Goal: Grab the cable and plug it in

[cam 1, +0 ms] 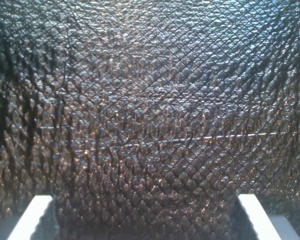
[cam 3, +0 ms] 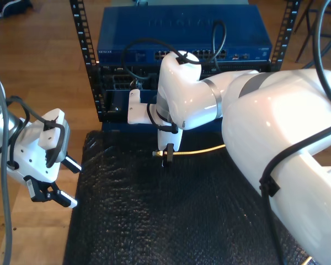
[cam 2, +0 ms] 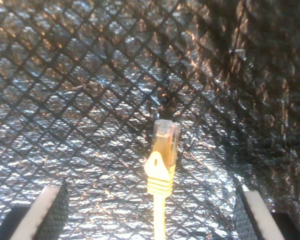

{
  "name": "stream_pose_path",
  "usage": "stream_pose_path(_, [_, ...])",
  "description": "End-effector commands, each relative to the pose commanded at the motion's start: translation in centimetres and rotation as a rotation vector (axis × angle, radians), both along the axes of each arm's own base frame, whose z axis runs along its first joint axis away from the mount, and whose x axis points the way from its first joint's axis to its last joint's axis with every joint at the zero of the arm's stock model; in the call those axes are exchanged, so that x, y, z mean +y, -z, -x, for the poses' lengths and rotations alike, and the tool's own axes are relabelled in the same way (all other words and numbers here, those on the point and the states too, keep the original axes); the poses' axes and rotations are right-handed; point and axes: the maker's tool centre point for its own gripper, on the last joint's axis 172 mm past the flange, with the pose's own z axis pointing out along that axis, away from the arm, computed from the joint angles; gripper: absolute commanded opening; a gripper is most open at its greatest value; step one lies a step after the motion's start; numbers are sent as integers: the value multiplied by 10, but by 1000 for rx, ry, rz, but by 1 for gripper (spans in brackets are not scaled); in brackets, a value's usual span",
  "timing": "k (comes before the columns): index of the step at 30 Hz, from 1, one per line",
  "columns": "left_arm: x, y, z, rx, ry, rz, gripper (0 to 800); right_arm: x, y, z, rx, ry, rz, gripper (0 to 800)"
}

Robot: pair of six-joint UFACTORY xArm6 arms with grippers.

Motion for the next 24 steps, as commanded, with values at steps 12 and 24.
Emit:
stream_pose_path(12, [0, 0, 0, -1, 0, 0, 800, 3, -1, -9, -44, 2, 4, 720])
stream_pose_path(24, [0, -1, 1, 1, 1, 1, 800, -12, 3, -13, -80, 17, 78, 659])
